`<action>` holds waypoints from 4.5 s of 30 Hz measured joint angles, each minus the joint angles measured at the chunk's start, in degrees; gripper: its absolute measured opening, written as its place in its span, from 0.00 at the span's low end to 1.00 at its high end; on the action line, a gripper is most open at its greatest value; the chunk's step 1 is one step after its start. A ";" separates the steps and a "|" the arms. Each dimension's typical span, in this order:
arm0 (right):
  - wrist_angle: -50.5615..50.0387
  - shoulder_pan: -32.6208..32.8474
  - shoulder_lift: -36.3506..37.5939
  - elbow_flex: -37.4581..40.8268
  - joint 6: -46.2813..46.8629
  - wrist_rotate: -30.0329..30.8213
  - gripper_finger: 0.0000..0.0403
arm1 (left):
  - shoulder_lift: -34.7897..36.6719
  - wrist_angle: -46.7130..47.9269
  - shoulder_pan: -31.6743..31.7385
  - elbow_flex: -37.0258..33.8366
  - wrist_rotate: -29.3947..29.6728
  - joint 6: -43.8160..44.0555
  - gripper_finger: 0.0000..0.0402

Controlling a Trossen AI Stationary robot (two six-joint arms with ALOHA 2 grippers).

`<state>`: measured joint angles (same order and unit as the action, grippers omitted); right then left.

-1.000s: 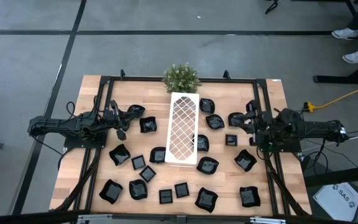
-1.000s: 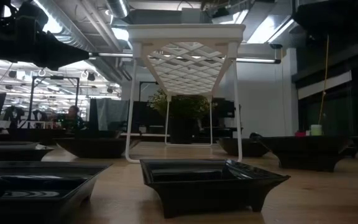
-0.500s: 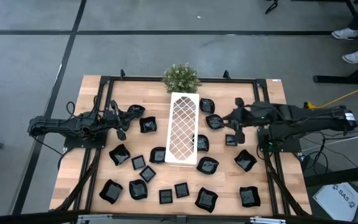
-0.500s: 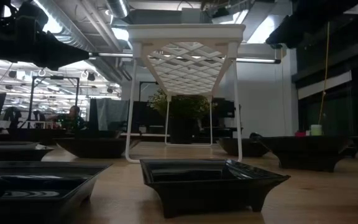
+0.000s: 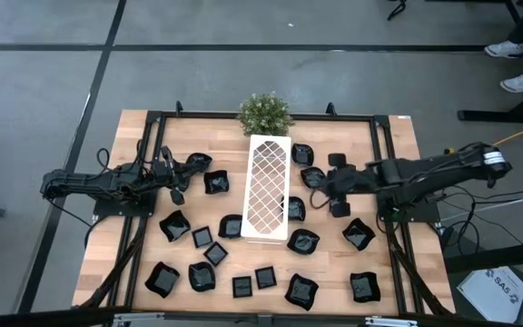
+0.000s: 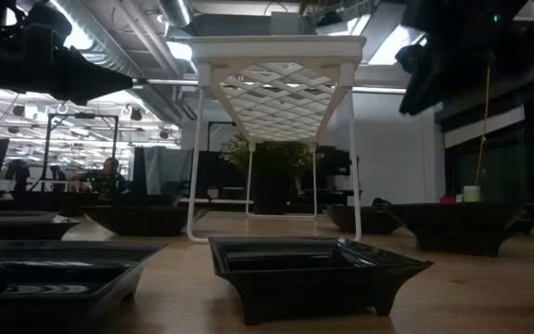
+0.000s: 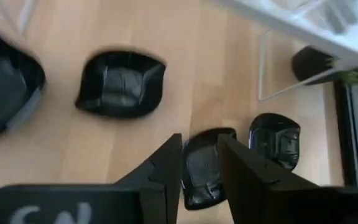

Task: Pick & Place Mini shaped plates
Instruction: Put the leaf shaped plate on the shelf

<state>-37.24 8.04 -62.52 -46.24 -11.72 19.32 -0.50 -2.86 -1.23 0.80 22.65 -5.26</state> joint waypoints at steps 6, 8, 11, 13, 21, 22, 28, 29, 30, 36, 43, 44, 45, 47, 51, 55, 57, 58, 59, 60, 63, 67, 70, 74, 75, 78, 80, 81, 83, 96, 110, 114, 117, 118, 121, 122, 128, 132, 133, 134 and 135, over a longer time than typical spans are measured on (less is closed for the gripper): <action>0.06 1.58 -7.79 0.00 -2.32 0.73 0.25 | 0.01 -0.01 0.00 0.00 0.00 -0.02 0.14; 0.06 2.24 -9.96 0.00 -2.68 2.68 0.25 | -0.01 0.00 0.00 0.00 0.00 -0.02 0.14; -0.60 3.40 -12.78 0.00 -3.72 6.45 0.25 | 0.01 0.00 0.00 0.00 0.00 -0.02 0.13; -0.60 4.04 -14.57 0.00 -3.76 8.06 0.25 | -0.01 0.01 0.00 0.00 0.00 -0.02 0.13; -0.78 4.36 -20.09 0.00 -2.00 10.68 0.25 | -0.01 0.01 0.00 0.00 0.00 -0.02 0.14; -0.80 4.13 -20.73 0.00 -1.27 10.64 0.25 | 0.01 0.00 0.00 0.00 0.01 -0.01 0.14; -1.00 3.05 -24.14 0.00 1.91 10.66 0.25 | 0.00 0.00 0.00 0.00 0.00 -0.02 0.13; -1.02 2.79 -24.62 0.01 2.52 10.66 0.25 | -0.01 0.01 0.00 0.00 0.02 -0.02 0.13; -1.01 2.49 -25.13 0.08 3.22 10.63 0.25 | -0.01 0.01 0.00 0.00 0.00 0.00 0.13; -0.84 0.87 -27.19 1.79 4.42 10.66 0.25 | 0.00 0.01 0.00 0.00 0.00 -0.02 0.14; 0.60 -0.56 -27.28 2.45 5.72 12.06 0.25 | 0.00 0.01 0.00 0.00 0.00 -0.02 0.13; 0.79 -0.74 -27.28 2.45 5.72 12.11 0.25 | 0.00 0.01 0.00 0.00 0.00 -0.02 0.13; 1.02 -0.93 -27.28 2.45 5.71 12.10 0.25 | 0.00 0.00 0.00 0.00 0.00 -0.02 0.13; 1.49 -1.30 -27.28 2.45 5.66 12.10 0.25 | 0.01 0.01 0.00 0.00 0.00 -0.02 0.13; 2.10 -1.85 -27.28 2.45 5.27 12.06 0.25 | 0.00 0.00 0.00 0.00 0.00 -0.02 0.14; 3.26 -1.88 -27.28 2.45 5.08 11.99 0.25 | -0.01 -0.01 0.00 0.00 0.00 -0.02 0.14; 3.58 -1.88 -27.28 2.45 5.11 11.99 0.25 | -0.01 0.01 0.00 0.00 0.00 -0.02 0.13; 3.70 -1.88 -27.28 2.45 5.11 11.99 0.25 | 0.01 0.00 0.00 0.00 0.00 -0.02 0.13; 3.82 -1.88 -27.28 2.45 5.11 11.88 0.25 | 0.01 0.00 0.00 0.00 0.00 -0.02 0.13; 3.96 -1.88 -27.29 2.45 5.11 11.35 0.25 | 0.01 -0.01 0.00 0.00 0.00 -0.02 0.13; 4.60 -1.88 -27.37 2.45 5.11 10.53 0.25 | 0.00 0.00 0.00 0.00 0.00 -0.02 0.13; 4.93 -1.91 -27.37 2.45 5.04 10.55 0.23 | 0.01 -0.01 0.00 0.00 0.00 -0.02 0.14; 5.28 -1.91 -27.37 2.45 5.13 10.49 0.18 | 0.01 0.01 0.00 0.00 0.02 -0.02 0.14; 5.36 -1.91 -27.37 2.45 5.08 10.31 0.11 | -0.01 -0.01 0.00 0.00 0.00 -0.02 0.13; 5.36 -1.93 -27.37 2.45 5.05 9.93 0.09 | 0.01 -0.01 0.00 0.00 0.00 -0.02 0.13; 5.36 -1.95 -27.37 2.45 4.87 9.34 0.06 | -0.01 0.01 0.00 0.00 0.00 -0.02 0.13; 5.35 -1.95 -27.37 2.45 4.81 8.99 0.06 | 0.01 -0.01 0.00 0.00 0.00 -0.02 0.13; 5.34 -1.95 -27.37 2.45 4.68 9.00 0.06 | -0.01 0.01 0.00 0.00 0.00 -0.02 0.13; 5.37 -1.95 -27.37 2.45 4.41 9.00 0.06 | 0.01 0.00 0.00 0.00 0.00 -0.02 0.14; 3.66 -1.95 -27.14 2.45 7.28 10.09 0.01 | 0.00 0.01 0.00 0.00 0.01 -0.02 0.13; -4.51 -1.91 -13.87 2.24 15.92 12.92 0.00 | 0.00 -0.01 0.00 0.00 0.00 -0.02 0.13; -7.09 -1.91 -9.19 0.83 16.42 15.72 0.00 | 0.01 0.00 0.00 0.00 0.01 -0.02 0.14; -9.33 -1.91 -6.50 -1.28 15.96 17.74 0.00 | -0.01 -0.01 0.00 0.00 0.00 -0.02 0.14; -9.94 -1.91 -5.85 -2.25 15.76 18.47 0.00 | -0.01 0.00 0.00 0.00 0.02 -0.02 0.14; -11.31 -1.91 -4.80 -5.33 13.29 20.35 0.00 | 0.00 0.01 0.00 0.00 0.00 -0.01 0.13; -11.16 -1.91 -4.66 -6.36 11.98 20.59 0.00 | 0.00 0.00 0.00 0.00 0.00 -0.02 0.13; -9.19 -1.91 -5.49 -12.22 2.60 20.74 0.00 | -0.01 0.01 0.00 0.00 0.00 -0.02 0.13; -5.92 -1.91 -6.57 -14.66 -4.63 20.67 0.00 | -0.01 0.00 0.00 0.00 0.00 -0.01 0.14; -4.99 -1.91 -6.87 -14.96 -6.53 20.65 0.00 | -0.01 0.00 0.00 0.00 0.00 -0.02 0.14; -3.97 -1.91 -7.22 -15.24 -8.63 20.65 0.00 | -0.01 0.00 0.00 0.00 0.00 -0.02 0.14; -2.76 -1.91 -7.56 -15.46 -10.52 20.60 0.00 | -0.01 0.01 0.00 0.00 0.00 -0.02 0.14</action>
<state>-40.00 6.13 -70.08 -61.70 -22.25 39.92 -0.51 -2.86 -1.23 0.80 22.65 -5.28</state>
